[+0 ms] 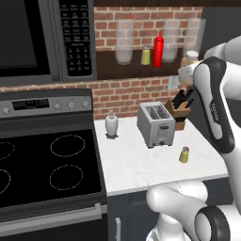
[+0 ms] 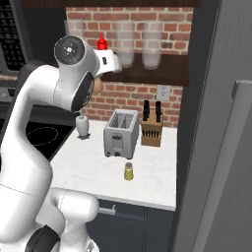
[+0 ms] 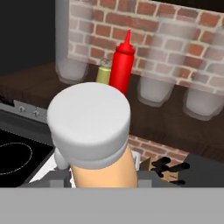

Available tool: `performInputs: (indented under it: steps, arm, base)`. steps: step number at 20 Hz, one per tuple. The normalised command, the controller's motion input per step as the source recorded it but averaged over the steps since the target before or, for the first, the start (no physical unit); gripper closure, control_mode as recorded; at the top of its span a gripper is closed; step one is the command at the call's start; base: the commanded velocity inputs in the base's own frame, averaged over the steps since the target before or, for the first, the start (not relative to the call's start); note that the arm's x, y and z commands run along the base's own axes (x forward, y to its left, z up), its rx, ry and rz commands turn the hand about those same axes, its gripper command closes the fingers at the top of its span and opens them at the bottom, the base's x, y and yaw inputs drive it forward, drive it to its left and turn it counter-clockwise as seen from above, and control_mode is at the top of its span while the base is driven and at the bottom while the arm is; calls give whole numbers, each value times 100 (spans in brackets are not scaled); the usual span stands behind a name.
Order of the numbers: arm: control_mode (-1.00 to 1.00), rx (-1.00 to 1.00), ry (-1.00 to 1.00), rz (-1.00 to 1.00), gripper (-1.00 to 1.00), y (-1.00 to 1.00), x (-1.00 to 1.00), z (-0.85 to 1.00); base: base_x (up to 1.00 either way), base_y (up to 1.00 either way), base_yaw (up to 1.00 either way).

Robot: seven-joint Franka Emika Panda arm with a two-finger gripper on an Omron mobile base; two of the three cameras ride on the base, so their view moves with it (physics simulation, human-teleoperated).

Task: Put the shaker and condiment bottle from the counter next to their counterparts in the cabinet.

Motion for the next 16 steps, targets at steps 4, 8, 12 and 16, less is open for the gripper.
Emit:
performInputs:
  steps: [4, 8, 12, 16]
  arm:
    - [-100, 11, 0, 0, 100, -15, 0, 8]
    - [-100, 12, 0, 0, 100, -18, 0, 0]
    - [-100, 12, 0, -2, 100, -14, 0, 2]
    - [-100, 12, 0, -3, 100, -6, 0, 3]
  base:
    - [0, 0, 0]
    - [0, 0, 0]
    - [0, 0, 0]
    - [0, 0, 0]
